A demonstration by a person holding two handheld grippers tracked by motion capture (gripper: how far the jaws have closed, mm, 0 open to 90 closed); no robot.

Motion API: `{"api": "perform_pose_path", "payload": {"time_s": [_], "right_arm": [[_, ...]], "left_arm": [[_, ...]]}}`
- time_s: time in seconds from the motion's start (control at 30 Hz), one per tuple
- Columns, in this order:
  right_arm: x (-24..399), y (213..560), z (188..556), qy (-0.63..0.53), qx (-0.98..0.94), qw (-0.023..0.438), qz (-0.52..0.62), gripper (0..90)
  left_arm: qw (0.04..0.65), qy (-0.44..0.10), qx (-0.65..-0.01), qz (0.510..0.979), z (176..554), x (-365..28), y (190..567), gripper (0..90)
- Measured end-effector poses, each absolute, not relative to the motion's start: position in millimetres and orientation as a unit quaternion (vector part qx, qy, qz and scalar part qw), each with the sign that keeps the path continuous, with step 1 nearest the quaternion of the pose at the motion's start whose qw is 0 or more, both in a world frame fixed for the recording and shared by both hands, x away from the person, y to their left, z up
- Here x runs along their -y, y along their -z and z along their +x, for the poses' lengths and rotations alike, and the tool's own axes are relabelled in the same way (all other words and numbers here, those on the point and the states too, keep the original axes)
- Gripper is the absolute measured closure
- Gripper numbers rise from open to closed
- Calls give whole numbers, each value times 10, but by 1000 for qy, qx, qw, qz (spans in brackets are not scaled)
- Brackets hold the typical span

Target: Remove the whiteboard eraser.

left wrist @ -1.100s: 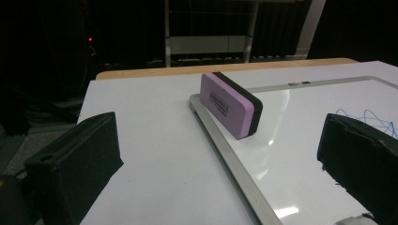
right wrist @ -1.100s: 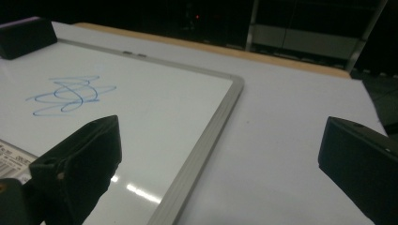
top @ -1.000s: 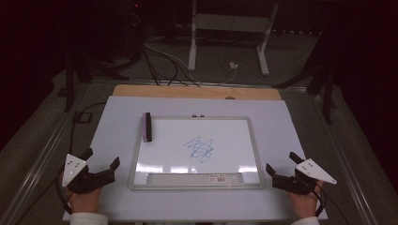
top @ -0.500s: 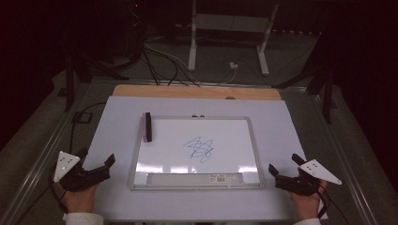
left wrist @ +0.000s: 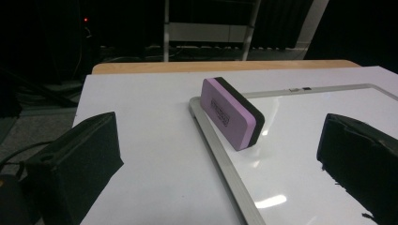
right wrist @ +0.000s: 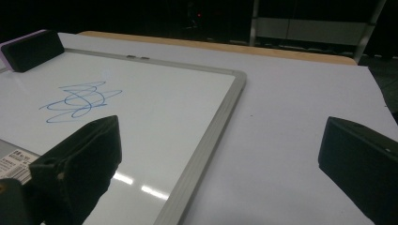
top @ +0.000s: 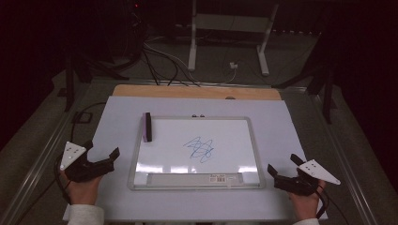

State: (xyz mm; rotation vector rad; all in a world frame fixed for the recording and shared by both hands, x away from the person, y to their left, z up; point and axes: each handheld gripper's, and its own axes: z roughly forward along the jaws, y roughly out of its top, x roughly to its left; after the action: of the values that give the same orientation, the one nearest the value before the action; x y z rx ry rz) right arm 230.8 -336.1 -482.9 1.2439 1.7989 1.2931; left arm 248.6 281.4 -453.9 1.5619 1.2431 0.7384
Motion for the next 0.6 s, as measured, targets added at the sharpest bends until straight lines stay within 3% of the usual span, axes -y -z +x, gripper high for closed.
{"api": "perform_pose_path", "payload": {"time_s": [0.6], "right_arm": [[3374,4832,2310,-489,-670,297,473,2]], "left_arm": [[486,-301,-498,652,2661,-2697,4479,8]]}}
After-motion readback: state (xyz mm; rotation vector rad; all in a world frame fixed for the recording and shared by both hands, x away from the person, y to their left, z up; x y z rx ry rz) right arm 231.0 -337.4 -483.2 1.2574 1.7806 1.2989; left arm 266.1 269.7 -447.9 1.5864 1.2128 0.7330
